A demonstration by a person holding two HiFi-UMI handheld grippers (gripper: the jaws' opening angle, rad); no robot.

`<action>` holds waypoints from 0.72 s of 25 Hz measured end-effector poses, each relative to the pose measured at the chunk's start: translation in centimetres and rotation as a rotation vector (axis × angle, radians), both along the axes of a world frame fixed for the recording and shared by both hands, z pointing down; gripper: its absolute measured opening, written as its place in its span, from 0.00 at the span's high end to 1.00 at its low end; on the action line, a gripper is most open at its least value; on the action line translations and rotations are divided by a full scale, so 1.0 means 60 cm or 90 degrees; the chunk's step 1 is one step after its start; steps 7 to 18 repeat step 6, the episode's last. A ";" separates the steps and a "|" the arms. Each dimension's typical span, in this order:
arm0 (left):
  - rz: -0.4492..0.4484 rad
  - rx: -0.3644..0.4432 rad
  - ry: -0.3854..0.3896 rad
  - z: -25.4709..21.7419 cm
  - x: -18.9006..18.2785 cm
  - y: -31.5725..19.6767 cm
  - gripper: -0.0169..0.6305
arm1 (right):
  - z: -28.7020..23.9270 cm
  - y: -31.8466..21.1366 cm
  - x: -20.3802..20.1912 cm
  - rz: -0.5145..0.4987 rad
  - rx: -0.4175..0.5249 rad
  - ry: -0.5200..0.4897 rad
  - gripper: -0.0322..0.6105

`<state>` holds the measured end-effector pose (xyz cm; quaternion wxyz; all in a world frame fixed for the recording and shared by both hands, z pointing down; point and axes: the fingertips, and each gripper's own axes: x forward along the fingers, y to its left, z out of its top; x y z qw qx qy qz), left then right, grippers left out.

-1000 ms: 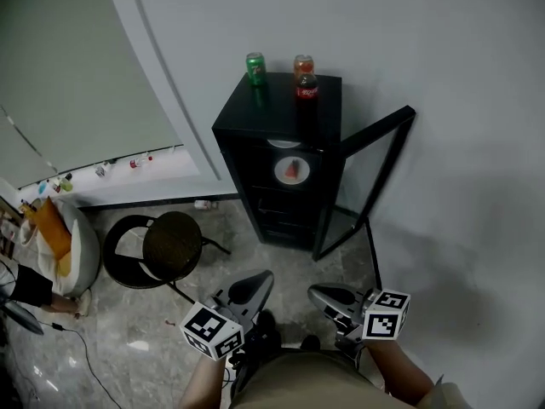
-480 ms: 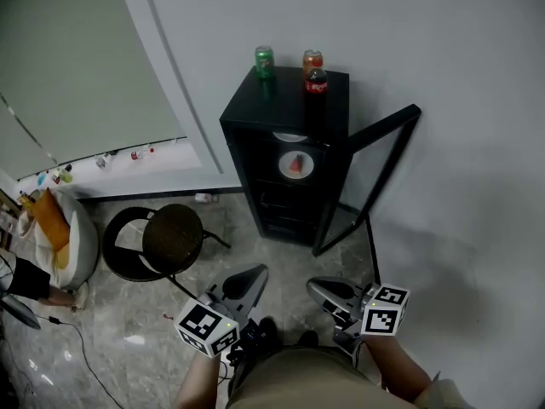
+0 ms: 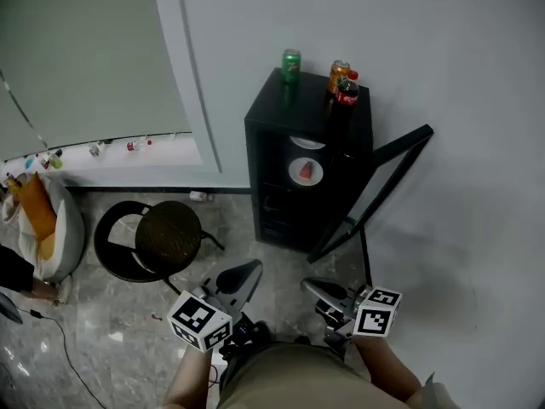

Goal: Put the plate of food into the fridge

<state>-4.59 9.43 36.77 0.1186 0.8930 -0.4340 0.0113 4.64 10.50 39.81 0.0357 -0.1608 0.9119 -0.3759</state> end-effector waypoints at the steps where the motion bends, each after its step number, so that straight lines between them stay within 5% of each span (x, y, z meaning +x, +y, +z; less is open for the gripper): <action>1: 0.002 0.000 -0.001 0.001 -0.012 -0.003 0.96 | 0.000 -0.002 -0.012 0.003 -0.003 -0.001 0.92; 6: 0.008 -0.010 -0.011 0.020 -0.073 -0.019 0.96 | 0.009 -0.012 -0.066 0.018 -0.007 -0.001 0.92; 18: 0.008 -0.010 -0.011 0.020 -0.073 -0.019 0.96 | 0.009 -0.012 -0.066 0.018 -0.007 -0.001 0.92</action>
